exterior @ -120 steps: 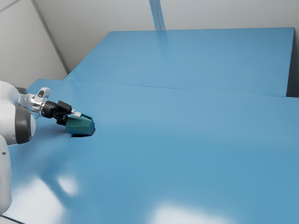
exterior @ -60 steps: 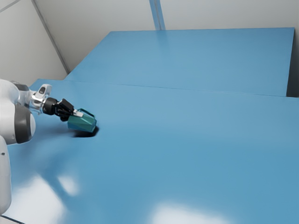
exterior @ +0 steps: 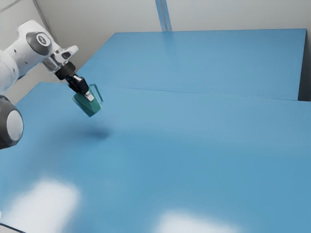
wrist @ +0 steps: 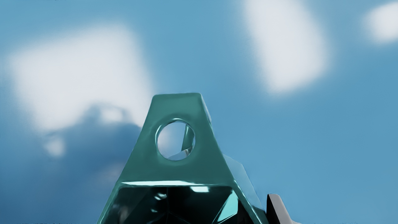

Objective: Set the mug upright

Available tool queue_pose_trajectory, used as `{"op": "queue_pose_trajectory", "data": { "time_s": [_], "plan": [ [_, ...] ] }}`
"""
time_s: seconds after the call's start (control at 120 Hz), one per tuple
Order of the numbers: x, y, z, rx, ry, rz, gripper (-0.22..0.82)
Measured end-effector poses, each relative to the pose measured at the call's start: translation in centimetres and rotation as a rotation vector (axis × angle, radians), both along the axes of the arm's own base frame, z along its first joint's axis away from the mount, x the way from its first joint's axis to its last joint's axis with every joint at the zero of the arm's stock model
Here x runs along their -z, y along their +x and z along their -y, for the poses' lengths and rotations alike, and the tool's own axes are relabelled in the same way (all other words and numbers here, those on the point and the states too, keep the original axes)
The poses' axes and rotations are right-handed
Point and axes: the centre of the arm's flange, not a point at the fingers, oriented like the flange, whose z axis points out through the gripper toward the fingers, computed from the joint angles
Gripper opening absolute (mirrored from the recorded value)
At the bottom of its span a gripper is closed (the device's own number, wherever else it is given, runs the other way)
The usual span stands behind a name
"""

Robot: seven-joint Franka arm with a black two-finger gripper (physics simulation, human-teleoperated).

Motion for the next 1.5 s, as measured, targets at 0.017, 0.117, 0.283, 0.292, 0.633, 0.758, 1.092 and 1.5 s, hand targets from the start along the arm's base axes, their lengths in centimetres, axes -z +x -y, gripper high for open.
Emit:
{"op": "queue_pose_trajectory", "data": {
  "time_s": [0.017, 0.117, 0.283, 0.292, 0.633, 0.758, 1.092, 1.5],
  "plan": [
    [0.0, 0.1, 0.7, 0.01, 0.032, 0.002, -0.17],
    [0.2, 0.5, 4.0, 0.061, 0.224, 0.021, -0.17],
    [3.7, 0.5, 5.4, 0.035, 0.403, 0.034, -0.17],
    [4.0, 0.4, 5.4, 0.032, 0.407, 0.034, -0.17],
    [7.9, 0.6, 5.5, -0.14, 0.465, 0.087, -0.17],
    [10.0, 1.0, 5.5, -0.196, 0.459, 0.076, -0.17],
    [11.3, 1.4, 5.8, -0.291, 0.445, 0.07, 0.02],
    [7.0, 2.0, 5.5, -0.354, 0.427, 0.109, 0.41]
  ]
}}
